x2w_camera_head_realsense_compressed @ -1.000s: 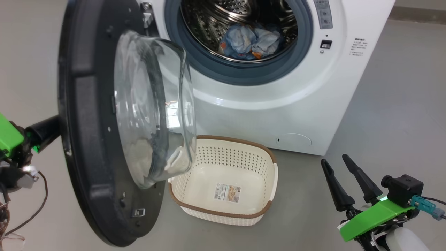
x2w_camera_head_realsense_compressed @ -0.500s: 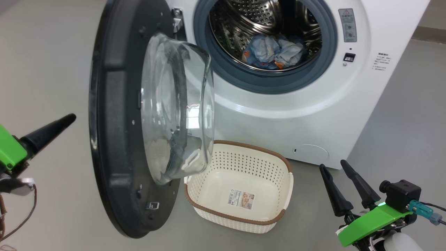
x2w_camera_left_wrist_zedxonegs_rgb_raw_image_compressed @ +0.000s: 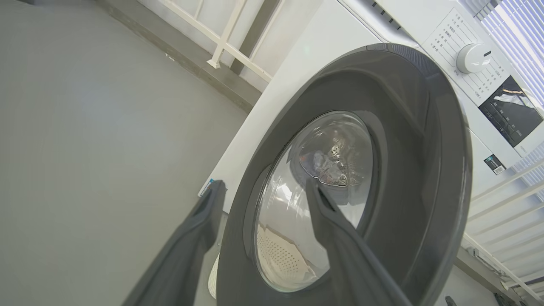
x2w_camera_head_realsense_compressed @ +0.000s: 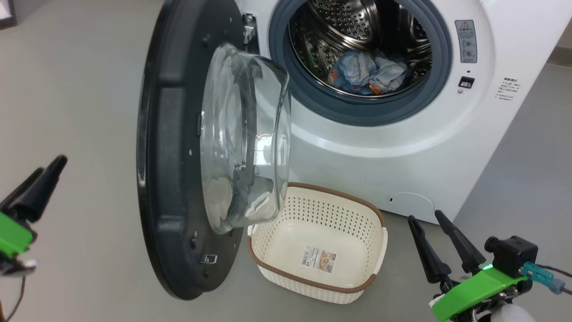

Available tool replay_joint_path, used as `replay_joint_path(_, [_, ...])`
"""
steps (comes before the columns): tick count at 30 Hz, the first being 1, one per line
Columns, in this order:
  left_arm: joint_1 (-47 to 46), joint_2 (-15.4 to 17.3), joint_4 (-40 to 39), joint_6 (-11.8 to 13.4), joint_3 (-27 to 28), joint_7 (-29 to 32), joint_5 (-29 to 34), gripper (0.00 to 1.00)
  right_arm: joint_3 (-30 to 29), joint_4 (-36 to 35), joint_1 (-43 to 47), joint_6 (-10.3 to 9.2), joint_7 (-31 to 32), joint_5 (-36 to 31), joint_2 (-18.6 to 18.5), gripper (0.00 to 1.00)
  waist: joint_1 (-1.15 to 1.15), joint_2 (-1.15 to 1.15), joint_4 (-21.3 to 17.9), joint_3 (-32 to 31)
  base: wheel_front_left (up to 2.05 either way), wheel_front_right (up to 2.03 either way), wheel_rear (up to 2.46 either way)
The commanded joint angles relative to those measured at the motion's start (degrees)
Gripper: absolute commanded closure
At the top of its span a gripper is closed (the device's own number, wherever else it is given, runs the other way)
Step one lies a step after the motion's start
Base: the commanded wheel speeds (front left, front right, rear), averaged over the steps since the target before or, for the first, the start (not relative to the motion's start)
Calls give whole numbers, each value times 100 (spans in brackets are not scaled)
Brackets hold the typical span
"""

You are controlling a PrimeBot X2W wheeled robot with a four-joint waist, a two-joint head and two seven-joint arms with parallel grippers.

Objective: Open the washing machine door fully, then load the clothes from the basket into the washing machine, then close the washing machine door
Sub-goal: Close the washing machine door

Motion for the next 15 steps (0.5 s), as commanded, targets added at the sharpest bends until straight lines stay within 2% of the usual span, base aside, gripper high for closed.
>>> replay_joint_path(1, [7, 242, -232, -119, 258, -214, 180, 0, 82, -160, 29, 9, -27, 60, -46, 0, 0, 0, 25, -14, 0, 0, 0])
replay_joint_path(8, [735, 231, -511, -242, 252, -1439, 1031, 0, 84, -197, 20, 9, -27, 58, -75, 0, 0, 0, 79, -11, 0, 0, 0])
replay_joint_path(15, [1552, -370, -730, -210, 275, -3055, 1738, 0, 79, -237, -27, 9, -27, 65, -42, 0, 0, 0, 44, 50, 0, 0, 0])
